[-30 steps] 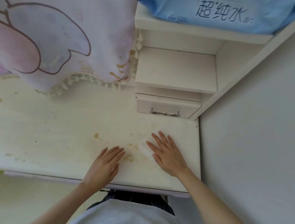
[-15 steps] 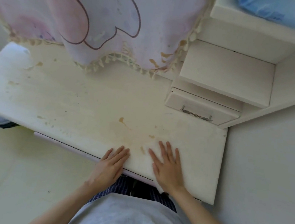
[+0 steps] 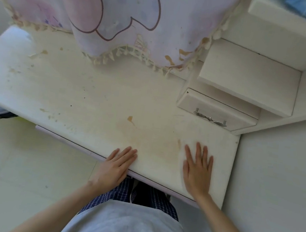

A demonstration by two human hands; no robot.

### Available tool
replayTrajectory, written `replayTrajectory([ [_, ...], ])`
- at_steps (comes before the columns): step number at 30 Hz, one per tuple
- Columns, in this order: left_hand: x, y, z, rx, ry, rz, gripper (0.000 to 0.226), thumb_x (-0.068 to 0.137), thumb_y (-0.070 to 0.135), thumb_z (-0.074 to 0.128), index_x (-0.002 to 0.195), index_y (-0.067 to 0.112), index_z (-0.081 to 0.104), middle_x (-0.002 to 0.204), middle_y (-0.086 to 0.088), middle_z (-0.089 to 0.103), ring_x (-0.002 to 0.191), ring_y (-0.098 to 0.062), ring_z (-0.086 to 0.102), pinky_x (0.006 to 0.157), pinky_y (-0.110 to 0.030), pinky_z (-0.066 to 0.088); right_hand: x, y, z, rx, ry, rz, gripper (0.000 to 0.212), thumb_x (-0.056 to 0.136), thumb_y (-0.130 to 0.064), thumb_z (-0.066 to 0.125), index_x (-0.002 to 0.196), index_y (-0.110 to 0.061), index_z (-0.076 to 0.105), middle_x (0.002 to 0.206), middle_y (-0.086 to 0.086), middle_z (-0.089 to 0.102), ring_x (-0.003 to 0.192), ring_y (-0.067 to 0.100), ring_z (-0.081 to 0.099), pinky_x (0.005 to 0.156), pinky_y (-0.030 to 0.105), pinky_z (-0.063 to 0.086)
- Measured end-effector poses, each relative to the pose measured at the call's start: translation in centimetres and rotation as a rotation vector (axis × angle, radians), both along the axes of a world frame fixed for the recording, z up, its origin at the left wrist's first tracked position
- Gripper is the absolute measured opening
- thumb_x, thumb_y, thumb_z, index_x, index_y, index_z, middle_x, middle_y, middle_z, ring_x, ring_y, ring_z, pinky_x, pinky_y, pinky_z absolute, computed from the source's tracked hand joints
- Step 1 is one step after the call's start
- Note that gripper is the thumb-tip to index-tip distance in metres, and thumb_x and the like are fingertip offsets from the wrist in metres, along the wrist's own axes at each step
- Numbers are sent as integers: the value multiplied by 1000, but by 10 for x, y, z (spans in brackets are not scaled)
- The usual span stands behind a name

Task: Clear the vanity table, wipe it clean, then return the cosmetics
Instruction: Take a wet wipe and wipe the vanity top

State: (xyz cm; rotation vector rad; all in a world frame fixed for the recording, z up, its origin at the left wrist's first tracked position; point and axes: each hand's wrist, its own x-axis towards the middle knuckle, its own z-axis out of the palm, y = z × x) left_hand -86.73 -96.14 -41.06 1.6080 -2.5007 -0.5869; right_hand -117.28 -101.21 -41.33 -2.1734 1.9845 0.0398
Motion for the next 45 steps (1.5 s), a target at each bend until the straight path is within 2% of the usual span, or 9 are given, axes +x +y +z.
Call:
replayTrajectory([
  [4,0,1,-4,-22,23,-8,46,97,25,29,139,11,40,148,-4,35,139,-19,25,114,-38,15,54,16,2,54,-46,80,51,98,-40,12,145,-29,26,152,13,25,142,33,13,110,56,13],
  [8,2,-1,-4,-15,15,-18,46,99,27,24,139,12,41,148,-3,35,139,-19,24,114,-38,16,98,-22,2,39,-47,255,49,96,-38,24,145,-33,27,152,10,28,141,31,18,110,54,15],
  [11,1,-1,-3,-10,20,-30,48,100,28,18,139,11,40,148,-3,34,140,-19,24,114,-38,16,82,-51,2,43,-18,295,49,93,-37,29,142,-38,30,152,3,30,141,27,20,112,50,12],
  [18,0,0,-6,-47,62,-22,49,92,20,37,140,10,38,148,-5,35,139,-20,25,113,-40,19,-20,-18,1,30,17,-65,51,96,-38,18,145,-31,26,155,6,19,143,27,7,113,52,12],
  [23,1,1,-6,-40,82,-23,51,90,19,39,140,11,36,148,-5,34,140,-20,23,113,-40,19,19,5,-3,54,-11,-179,52,96,-39,16,146,-26,21,154,12,20,142,33,9,112,54,11],
  [29,7,-1,1,-21,108,-7,52,91,19,39,142,10,35,150,-7,30,141,-22,21,115,-37,15,121,-61,0,28,-40,18,51,95,-38,20,145,-28,28,152,12,26,141,35,15,111,51,5],
  [36,52,4,12,24,51,304,50,101,29,19,139,5,41,147,-12,35,139,-26,27,114,-37,18,223,-96,-2,14,-73,305,52,93,-38,24,143,-28,31,151,12,29,140,35,18,111,53,6],
  [41,61,15,11,22,6,380,52,102,30,17,135,2,46,145,-15,38,138,-25,26,112,-41,21,179,-46,2,44,-79,688,48,98,-38,27,146,-32,25,154,7,21,143,27,10,114,48,10],
  [45,53,16,12,30,-3,425,52,102,29,16,137,1,43,147,-15,35,140,-26,22,114,-39,18,102,-33,2,53,-64,763,47,100,-37,25,146,-32,24,155,3,21,144,24,9,114,45,13],
])
